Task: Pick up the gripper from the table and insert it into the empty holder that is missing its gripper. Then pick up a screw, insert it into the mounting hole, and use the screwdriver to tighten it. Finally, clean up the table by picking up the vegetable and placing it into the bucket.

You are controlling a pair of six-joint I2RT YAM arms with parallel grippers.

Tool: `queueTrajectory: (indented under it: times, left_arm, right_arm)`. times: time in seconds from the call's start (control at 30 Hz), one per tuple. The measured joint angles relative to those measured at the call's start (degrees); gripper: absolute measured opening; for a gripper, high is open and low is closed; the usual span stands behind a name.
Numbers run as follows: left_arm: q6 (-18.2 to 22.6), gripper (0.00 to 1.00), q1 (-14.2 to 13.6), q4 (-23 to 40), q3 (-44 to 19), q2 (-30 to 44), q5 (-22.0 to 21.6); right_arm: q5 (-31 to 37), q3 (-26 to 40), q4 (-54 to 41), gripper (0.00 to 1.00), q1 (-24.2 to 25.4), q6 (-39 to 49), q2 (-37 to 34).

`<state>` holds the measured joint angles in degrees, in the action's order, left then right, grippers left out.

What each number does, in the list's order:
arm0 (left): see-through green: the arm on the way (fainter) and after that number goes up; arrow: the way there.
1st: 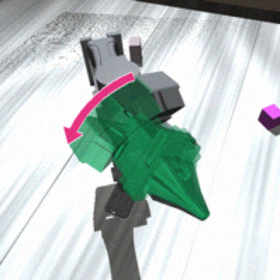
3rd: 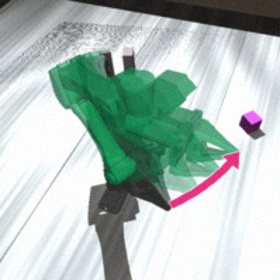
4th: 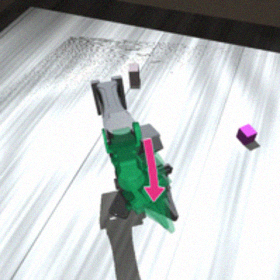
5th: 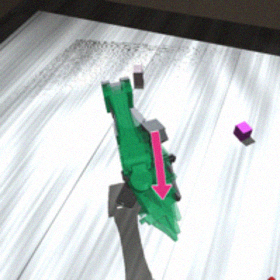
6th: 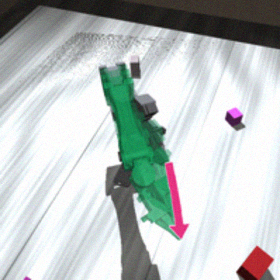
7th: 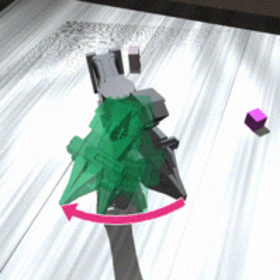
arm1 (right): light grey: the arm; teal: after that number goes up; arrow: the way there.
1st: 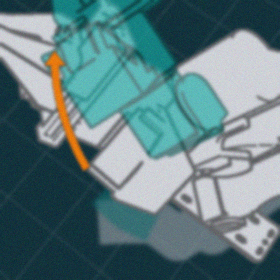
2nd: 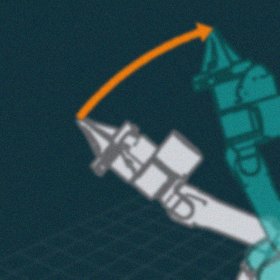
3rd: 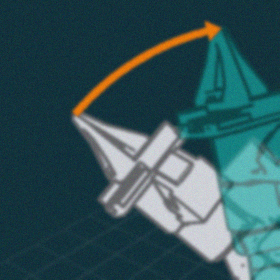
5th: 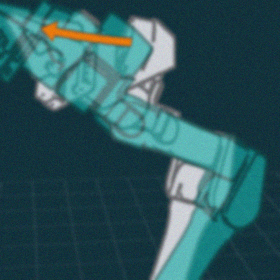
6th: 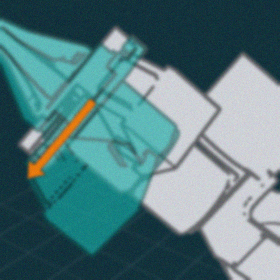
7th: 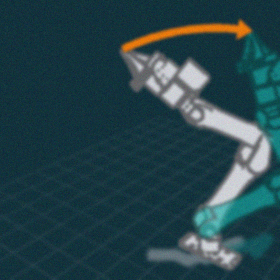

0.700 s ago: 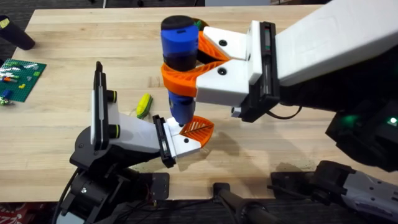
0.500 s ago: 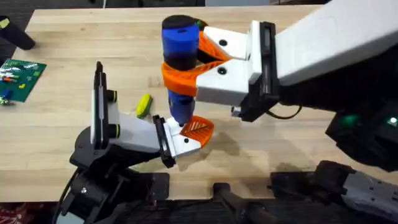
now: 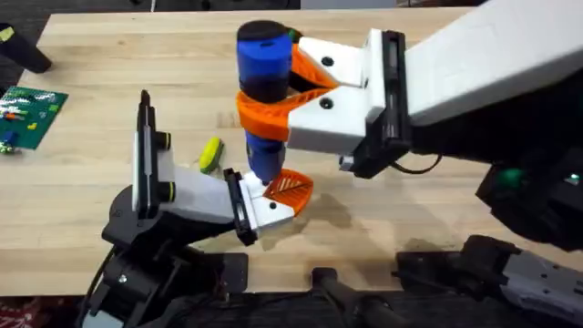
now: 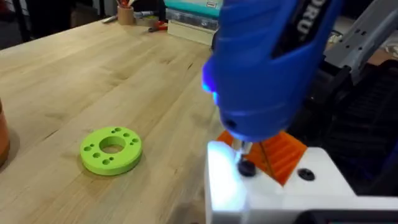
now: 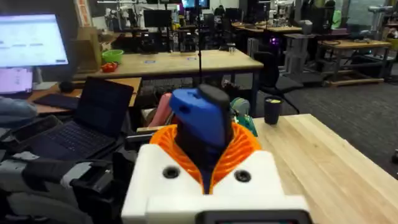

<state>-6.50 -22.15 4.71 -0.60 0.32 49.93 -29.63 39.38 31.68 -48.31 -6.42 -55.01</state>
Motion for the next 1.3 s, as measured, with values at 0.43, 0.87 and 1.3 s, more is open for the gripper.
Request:
queueTrajectory:
  times: [0.43,0.87,1.3]
  left_arm:
    - [0.00,0.007,0.00,0.00,0.00,0.00,0.00]
    - [0.00,0.007,0.00,0.00,0.00,0.00,0.00]
    - [0.00,0.007,0.00,0.00,0.00,0.00,0.00]
  right_arm:
    - [-0.21,-0.46,3.05,0.037,0.00,-3.42,-0.34]
    - [-0.23,-0.57,1.84,0.038,0.00,-3.60,-0.36]
    - [-0.23,-0.57,2.18,0.037,0.02,-3.59,0.69]
